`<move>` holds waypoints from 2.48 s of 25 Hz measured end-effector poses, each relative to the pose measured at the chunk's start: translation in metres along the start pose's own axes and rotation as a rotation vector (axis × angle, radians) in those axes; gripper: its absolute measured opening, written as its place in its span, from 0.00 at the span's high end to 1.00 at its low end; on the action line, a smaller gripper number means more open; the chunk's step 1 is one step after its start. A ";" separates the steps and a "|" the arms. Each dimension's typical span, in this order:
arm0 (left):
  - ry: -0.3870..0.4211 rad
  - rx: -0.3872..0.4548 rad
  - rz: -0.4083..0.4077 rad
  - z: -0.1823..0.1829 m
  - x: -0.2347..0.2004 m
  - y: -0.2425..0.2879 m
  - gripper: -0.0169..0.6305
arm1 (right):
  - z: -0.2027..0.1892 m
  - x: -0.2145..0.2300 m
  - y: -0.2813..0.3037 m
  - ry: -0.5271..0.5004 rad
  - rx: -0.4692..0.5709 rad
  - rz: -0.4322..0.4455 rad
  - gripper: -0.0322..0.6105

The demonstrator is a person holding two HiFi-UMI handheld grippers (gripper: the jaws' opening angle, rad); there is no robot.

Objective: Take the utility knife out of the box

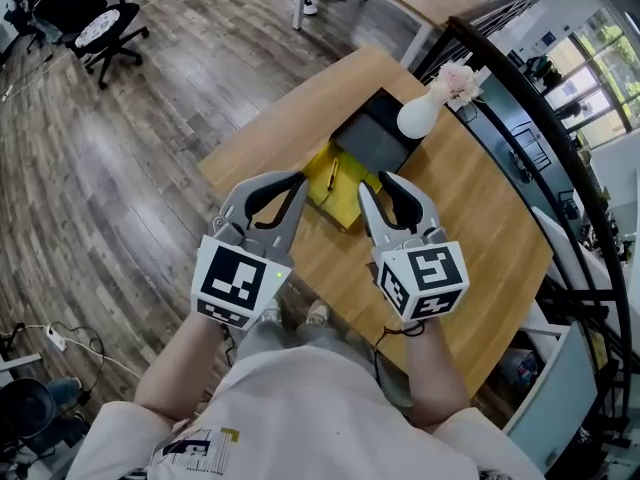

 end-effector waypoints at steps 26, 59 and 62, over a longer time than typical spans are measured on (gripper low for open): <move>-0.072 -0.243 -0.036 -0.114 -0.042 0.130 0.97 | -0.146 0.071 0.176 0.224 -0.339 -0.019 0.70; -0.170 -0.417 -0.109 -0.220 -0.045 0.154 0.97 | -0.272 0.074 0.263 0.361 -0.728 -0.132 0.84; -0.190 -0.418 -0.106 -0.220 -0.046 0.146 0.97 | -0.269 0.070 0.258 0.361 -0.709 -0.137 0.84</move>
Point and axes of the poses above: the fingertips, and each gripper's own axes: y forward along the fingers, x to its right, z out of its top, the point moved 8 cm from there along -y, backward along the fingers, and after that the axes turned 6 degrees about z, right-handed, at the moved point
